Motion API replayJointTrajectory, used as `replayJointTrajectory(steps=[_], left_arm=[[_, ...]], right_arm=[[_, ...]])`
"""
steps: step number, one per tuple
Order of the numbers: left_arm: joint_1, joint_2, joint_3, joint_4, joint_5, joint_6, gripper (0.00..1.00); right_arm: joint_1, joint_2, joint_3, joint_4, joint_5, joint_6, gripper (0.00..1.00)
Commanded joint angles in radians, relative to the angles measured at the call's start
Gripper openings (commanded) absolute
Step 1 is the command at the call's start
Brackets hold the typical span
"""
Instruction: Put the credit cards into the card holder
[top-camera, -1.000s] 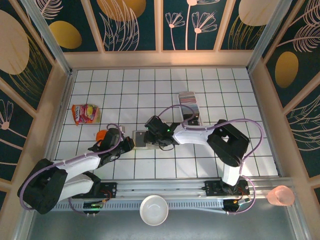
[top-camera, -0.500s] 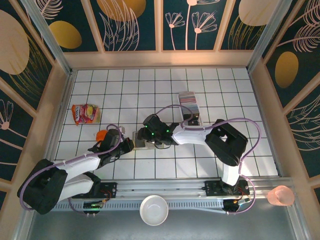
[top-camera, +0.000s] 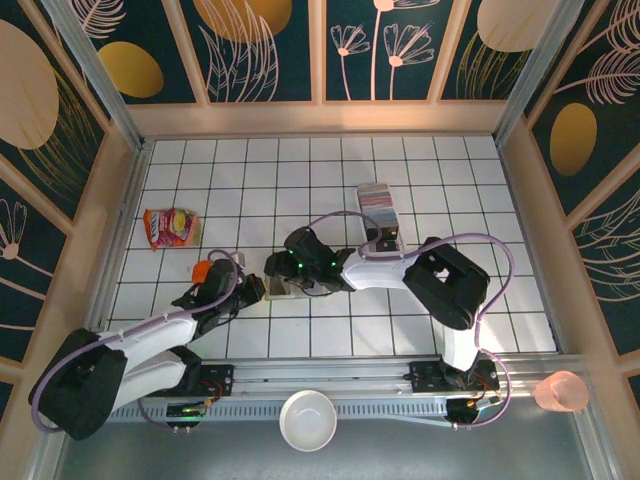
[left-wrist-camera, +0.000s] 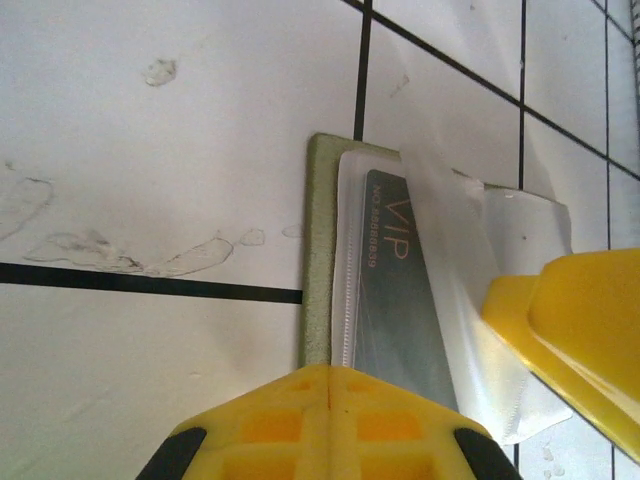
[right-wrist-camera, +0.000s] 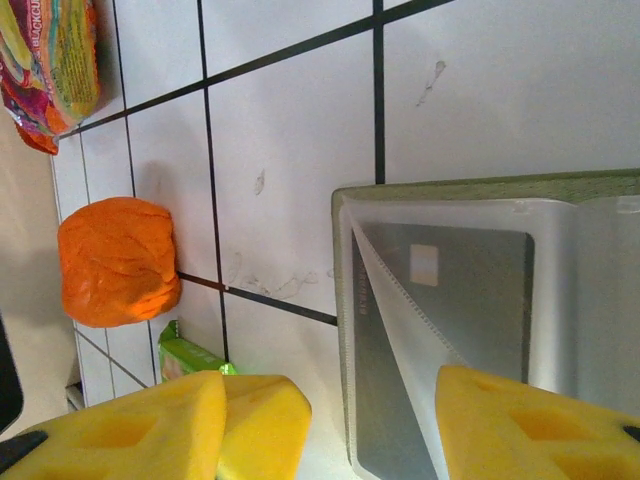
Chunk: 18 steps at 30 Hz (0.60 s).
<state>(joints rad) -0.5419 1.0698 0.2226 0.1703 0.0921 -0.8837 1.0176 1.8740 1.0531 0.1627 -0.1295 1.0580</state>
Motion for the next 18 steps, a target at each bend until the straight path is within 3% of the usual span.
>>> replayJointTrajectory(steps=[1,12,18], left_arm=[[0.001,-0.051,-0.024,-0.045,-0.039,-0.04,0.0],[0.001,-0.205,-0.025,-0.182,-0.127,-0.105,0.0],[0.001,-0.32,0.001,-0.265,-0.218,-0.133,0.0]], right_arm=[[0.011,0.027,-0.012,0.069,-0.027,0.029,0.57],[0.038,0.035,0.056,0.23,-0.086,-0.004,0.58],[0.024,-0.07,0.147,0.118,-0.021,-0.131,0.59]])
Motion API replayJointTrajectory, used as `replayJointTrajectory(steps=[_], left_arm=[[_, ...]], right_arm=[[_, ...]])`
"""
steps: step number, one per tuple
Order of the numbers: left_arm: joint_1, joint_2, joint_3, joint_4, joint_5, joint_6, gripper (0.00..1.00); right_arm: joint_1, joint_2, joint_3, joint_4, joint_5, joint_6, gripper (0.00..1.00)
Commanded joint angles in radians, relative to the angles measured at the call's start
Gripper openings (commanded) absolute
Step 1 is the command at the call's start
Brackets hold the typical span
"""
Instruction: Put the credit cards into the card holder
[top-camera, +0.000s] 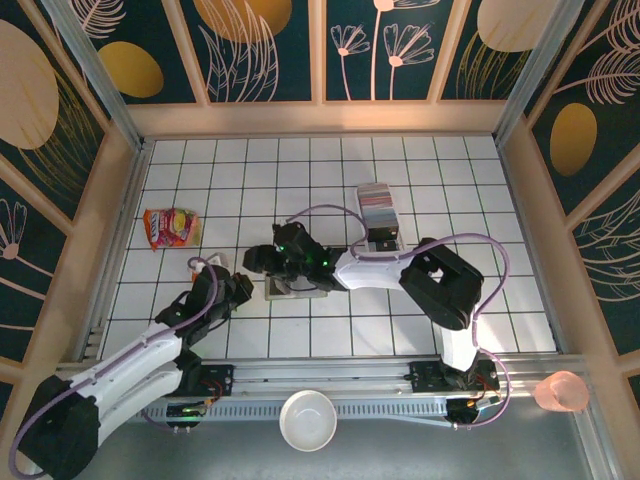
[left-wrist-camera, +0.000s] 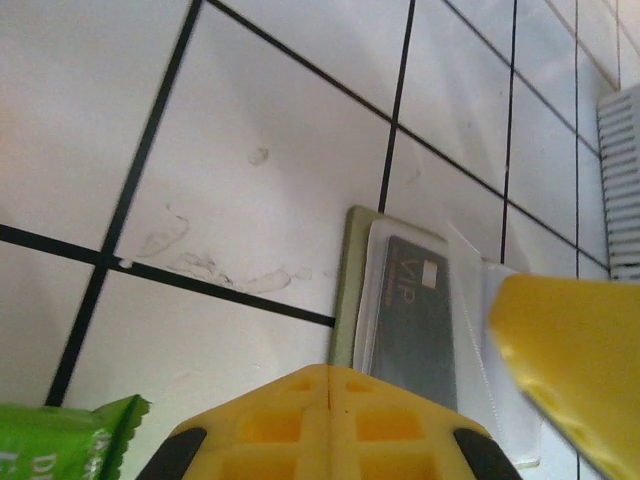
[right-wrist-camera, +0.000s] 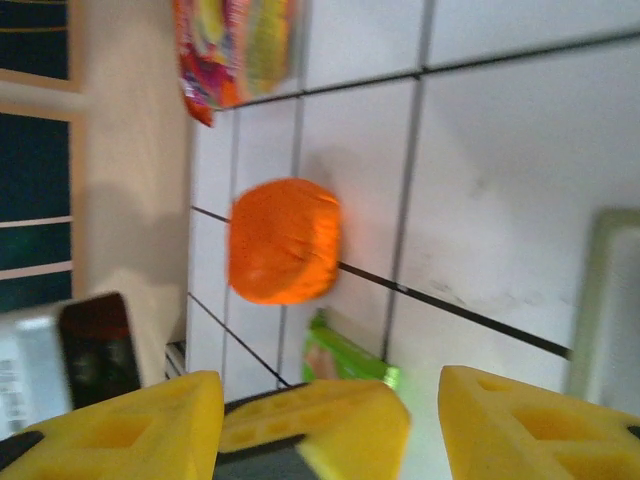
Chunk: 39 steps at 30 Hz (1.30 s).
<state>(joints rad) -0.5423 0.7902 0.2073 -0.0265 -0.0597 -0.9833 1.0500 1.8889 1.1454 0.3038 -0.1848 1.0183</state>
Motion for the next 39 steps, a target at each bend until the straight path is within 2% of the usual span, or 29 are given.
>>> replayJointTrajectory(steps=[1,5,7,8,9,10,12,14,15,18,21,24,26,28,35,39], left_arm=[[0.002,-0.054,0.021,-0.074,-0.072,-0.036,0.0],[0.001,-0.094,0.048,-0.1,-0.089,-0.036,0.0],[0.001,-0.096,0.061,-0.094,-0.083,-0.021,0.12],[0.002,-0.091,0.067,-0.079,-0.074,-0.009,0.23],[0.002,-0.08,0.071,-0.056,-0.059,0.007,0.35],[0.001,-0.062,0.08,-0.039,-0.05,0.02,0.38],[0.002,0.003,0.11,-0.005,-0.021,0.051,0.43],[0.002,0.084,0.149,0.007,0.003,0.081,0.45],[0.002,0.125,0.168,0.018,0.02,0.096,0.47],[0.001,0.224,0.205,0.059,0.064,0.127,0.56],[0.002,0.282,0.213,0.11,0.09,0.141,0.59],[0.001,0.328,0.218,0.133,0.124,0.151,0.6],[0.001,0.352,0.221,0.14,0.14,0.156,0.6],[0.002,0.369,0.221,0.14,0.149,0.163,0.62],[0.002,0.373,0.196,0.152,0.145,0.164,0.65],[0.001,0.366,0.185,0.155,0.148,0.153,0.66]], right_arm=[[-0.017,-0.107,0.056,-0.035,0.042,-0.115,0.59],[-0.088,-0.23,0.017,-0.071,0.057,-0.237,0.59],[-0.135,-0.306,-0.012,-0.077,0.062,-0.381,0.6],[-0.159,-0.35,-0.034,-0.075,0.08,-0.48,0.6],[-0.179,-0.397,-0.058,-0.069,0.105,-0.611,0.61],[-0.193,-0.432,-0.086,-0.062,0.123,-0.733,0.62],[-0.219,-0.519,-0.139,-0.08,0.166,-1.084,0.71],[-0.235,-0.575,-0.182,-0.141,0.237,-1.422,0.87],[-0.252,-0.595,-0.196,-0.198,0.252,-1.587,0.9],[-0.36,-0.649,-0.238,-0.389,0.191,-1.982,0.9],[-0.526,-0.682,-0.308,-0.481,0.081,-2.246,0.9],[-0.676,-0.635,-0.329,-0.501,0.078,-2.393,0.91],[-0.714,-0.571,-0.311,-0.524,0.14,-2.459,0.91],[-0.726,-0.523,-0.308,-0.493,0.18,-2.487,0.91],[-0.72,-0.401,-0.306,-0.362,0.155,-2.555,0.89],[-0.704,-0.335,-0.283,-0.298,0.166,-2.54,0.87]])
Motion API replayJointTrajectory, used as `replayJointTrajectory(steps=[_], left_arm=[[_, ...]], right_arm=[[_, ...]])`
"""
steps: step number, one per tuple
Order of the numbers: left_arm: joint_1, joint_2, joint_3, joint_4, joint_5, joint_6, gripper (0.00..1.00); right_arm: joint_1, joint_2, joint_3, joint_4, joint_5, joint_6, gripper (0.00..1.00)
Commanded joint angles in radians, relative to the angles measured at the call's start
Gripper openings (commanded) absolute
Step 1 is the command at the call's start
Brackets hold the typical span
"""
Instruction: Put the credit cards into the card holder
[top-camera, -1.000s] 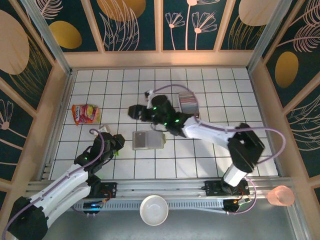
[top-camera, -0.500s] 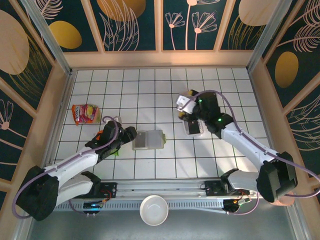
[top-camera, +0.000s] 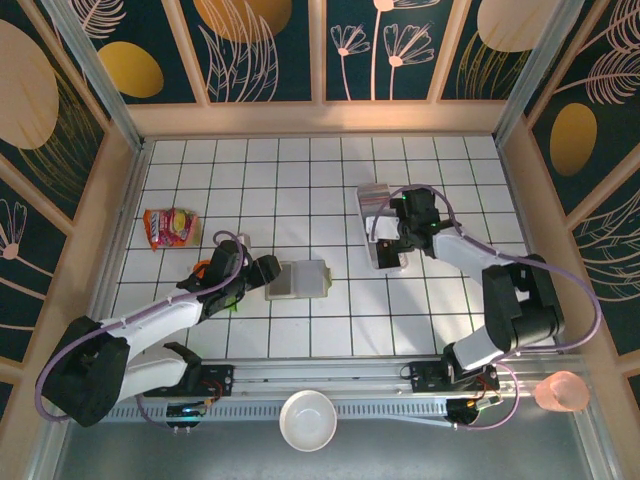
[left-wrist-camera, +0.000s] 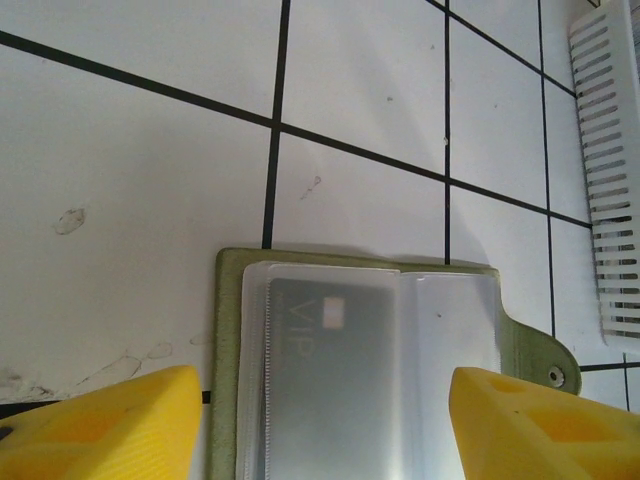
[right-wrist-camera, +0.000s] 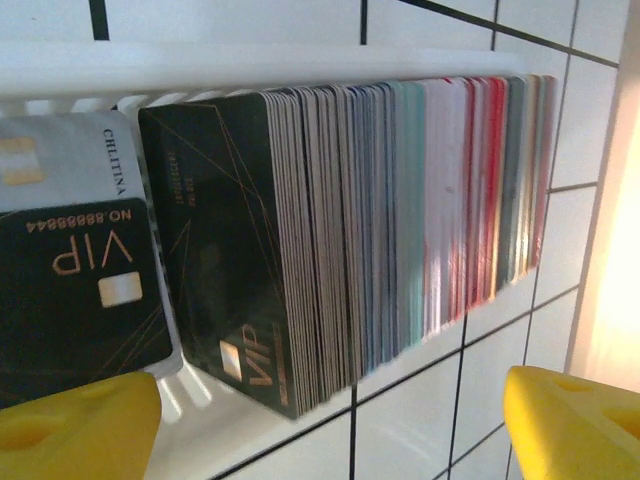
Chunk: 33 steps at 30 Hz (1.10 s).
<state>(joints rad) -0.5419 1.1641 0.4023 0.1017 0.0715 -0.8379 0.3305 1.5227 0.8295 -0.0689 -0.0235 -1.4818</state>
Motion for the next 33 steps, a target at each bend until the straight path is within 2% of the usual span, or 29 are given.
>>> replayJointTrajectory(steps=[1,7,11,24,31,33], left_arm=[[0.002,-0.009,-0.012,0.026,0.017,0.006,0.66],[0.002,-0.018,-0.036,0.037,0.021,-0.009,0.64],[0.001,-0.026,-0.062,0.065,0.033,-0.032,0.62],[0.001,-0.033,-0.07,0.059,0.033,-0.034,0.59],[0.001,-0.036,-0.077,0.065,0.036,-0.044,0.57],[0.001,-0.038,-0.078,0.067,0.036,-0.048,0.56]], right_arm=[[0.022,0.041,0.038,0.079,0.004,-0.04,0.86],[0.052,0.091,0.065,0.098,-0.007,-0.011,0.81],[0.067,0.119,0.076,0.097,0.009,-0.015,0.72],[0.067,0.141,0.104,0.092,0.036,-0.018,0.71],[0.067,0.103,0.103,0.063,0.036,-0.033,0.58],[0.068,0.098,0.1,0.053,0.036,-0.037,0.52]])
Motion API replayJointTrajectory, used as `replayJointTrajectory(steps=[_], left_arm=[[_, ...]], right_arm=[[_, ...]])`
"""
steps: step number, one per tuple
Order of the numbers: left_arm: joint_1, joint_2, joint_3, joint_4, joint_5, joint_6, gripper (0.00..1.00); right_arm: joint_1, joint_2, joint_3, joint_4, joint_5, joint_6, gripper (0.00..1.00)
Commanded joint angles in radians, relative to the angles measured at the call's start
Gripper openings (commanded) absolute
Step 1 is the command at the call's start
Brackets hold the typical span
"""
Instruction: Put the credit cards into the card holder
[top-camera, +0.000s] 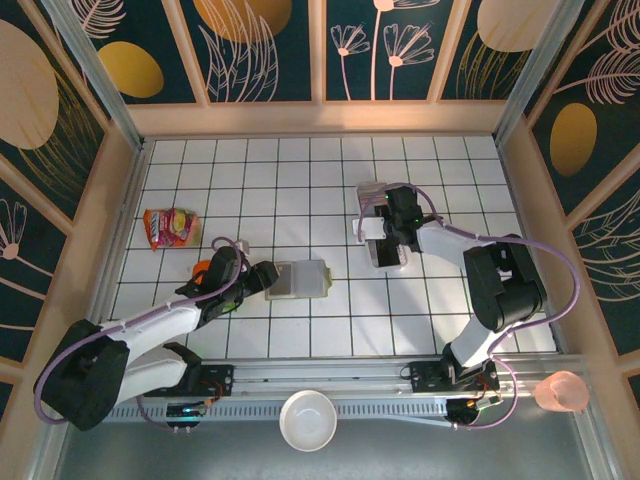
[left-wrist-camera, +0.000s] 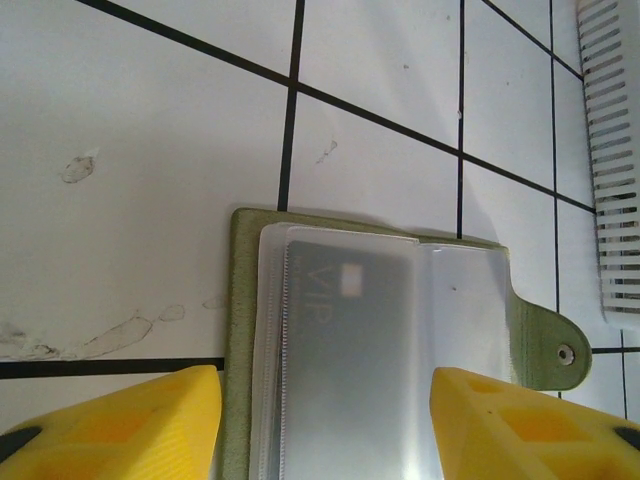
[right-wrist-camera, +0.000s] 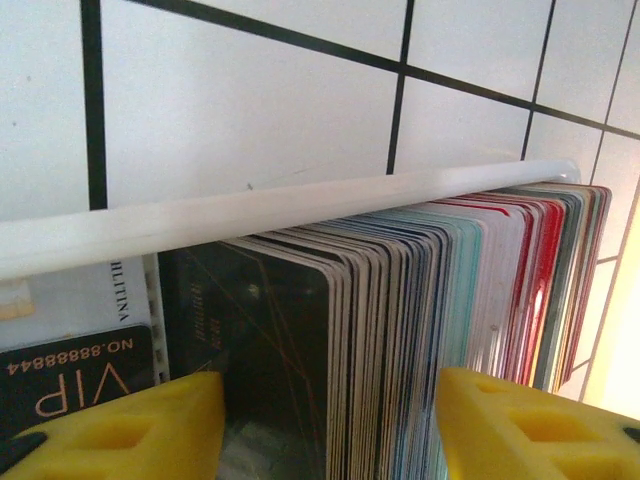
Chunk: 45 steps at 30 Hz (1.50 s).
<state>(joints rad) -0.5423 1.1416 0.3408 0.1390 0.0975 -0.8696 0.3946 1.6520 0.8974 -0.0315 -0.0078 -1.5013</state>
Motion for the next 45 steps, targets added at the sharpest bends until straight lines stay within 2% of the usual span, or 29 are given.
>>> replayJointTrajectory(steps=[1,11,22,25,36,39,41,45], left_arm=[[0.002,-0.016,-0.016,0.03,0.01,-0.017,0.55],[0.001,-0.028,-0.026,0.036,0.016,-0.025,0.53],[0.001,-0.034,-0.034,0.039,0.025,-0.029,0.5],[0.002,-0.036,-0.033,0.04,0.029,-0.032,0.48],[0.002,-0.04,-0.034,0.04,0.036,-0.036,0.45],[0.002,-0.042,-0.036,0.04,0.033,-0.035,0.45],[0.002,-0.042,-0.035,0.042,0.035,-0.034,0.45],[0.001,-0.036,-0.031,0.047,0.036,-0.028,0.45]], right_arm=[[0.003,-0.034,0.031,0.013,0.02,-0.019,0.5],[0.004,-0.062,0.025,0.004,0.041,-0.026,0.37],[0.004,-0.078,0.015,0.0,0.046,-0.029,0.31],[0.003,-0.085,0.017,-0.005,0.046,-0.027,0.2],[0.009,-0.106,0.01,-0.023,0.048,-0.019,0.09],[0.014,-0.113,0.012,-0.055,0.048,-0.006,0.06],[0.021,-0.12,0.022,-0.107,0.047,0.004,0.0],[0.043,-0.153,0.037,-0.211,0.029,0.057,0.0]])
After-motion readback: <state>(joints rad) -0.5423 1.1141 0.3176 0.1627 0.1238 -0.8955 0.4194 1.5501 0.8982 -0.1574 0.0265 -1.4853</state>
